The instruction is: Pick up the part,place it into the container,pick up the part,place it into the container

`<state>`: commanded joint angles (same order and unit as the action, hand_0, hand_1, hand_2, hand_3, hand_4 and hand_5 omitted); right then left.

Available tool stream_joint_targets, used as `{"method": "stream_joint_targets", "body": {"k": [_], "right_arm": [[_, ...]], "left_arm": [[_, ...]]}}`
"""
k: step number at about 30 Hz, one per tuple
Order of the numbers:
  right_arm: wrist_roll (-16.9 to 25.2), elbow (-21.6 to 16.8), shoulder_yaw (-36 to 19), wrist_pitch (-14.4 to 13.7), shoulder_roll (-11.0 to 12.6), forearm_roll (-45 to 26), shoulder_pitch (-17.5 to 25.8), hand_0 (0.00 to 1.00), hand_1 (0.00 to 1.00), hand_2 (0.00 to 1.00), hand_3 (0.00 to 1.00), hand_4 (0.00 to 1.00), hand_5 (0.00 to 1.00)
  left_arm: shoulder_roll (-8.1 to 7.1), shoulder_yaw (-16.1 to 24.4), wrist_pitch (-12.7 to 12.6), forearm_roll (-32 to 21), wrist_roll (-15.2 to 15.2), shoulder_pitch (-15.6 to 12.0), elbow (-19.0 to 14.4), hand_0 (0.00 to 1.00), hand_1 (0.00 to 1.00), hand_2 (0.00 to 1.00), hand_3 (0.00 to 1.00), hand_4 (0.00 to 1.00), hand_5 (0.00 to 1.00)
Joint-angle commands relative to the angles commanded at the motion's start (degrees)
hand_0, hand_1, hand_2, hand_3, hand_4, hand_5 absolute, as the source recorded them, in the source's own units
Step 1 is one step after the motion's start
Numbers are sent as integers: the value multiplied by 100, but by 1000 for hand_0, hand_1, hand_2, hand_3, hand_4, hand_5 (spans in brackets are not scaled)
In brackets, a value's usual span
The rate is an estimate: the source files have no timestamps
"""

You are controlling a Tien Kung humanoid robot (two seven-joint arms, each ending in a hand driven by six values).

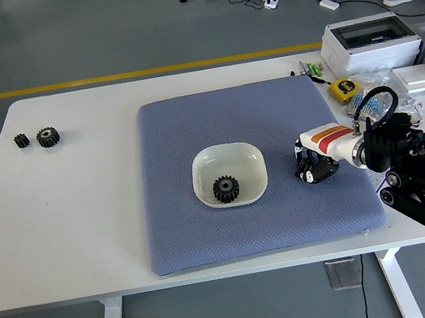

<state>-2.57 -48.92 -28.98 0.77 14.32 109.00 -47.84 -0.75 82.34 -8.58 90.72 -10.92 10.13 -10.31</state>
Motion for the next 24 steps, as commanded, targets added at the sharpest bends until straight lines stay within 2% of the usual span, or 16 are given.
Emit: {"method": "stream_joint_targets", "body": {"k": [7,14,20,24], "right_arm": [[25,-295,-83,-63,14,206,-14,345,338,405,461,646,248],[-26,-921,-174,-87,-17,384,-129,344,333,404,457,651,246],[-51,-1424,-45,-144,-188,469,-341,352,335,407,458,660,243],[39,-1525,258,-288,-422,604,-558,352,335,407,458,660,243]], "left_arm": [[-5,20,28,43,-8,-1,0,670,650,630,559,571,523],[-11,41,33,68,-11,-4,0,670,651,631,559,570,522],[-21,42,29,58,-7,-1,0,671,651,630,559,572,524],[-29,85,30,119,-18,15,0,671,651,630,559,572,524]]}}
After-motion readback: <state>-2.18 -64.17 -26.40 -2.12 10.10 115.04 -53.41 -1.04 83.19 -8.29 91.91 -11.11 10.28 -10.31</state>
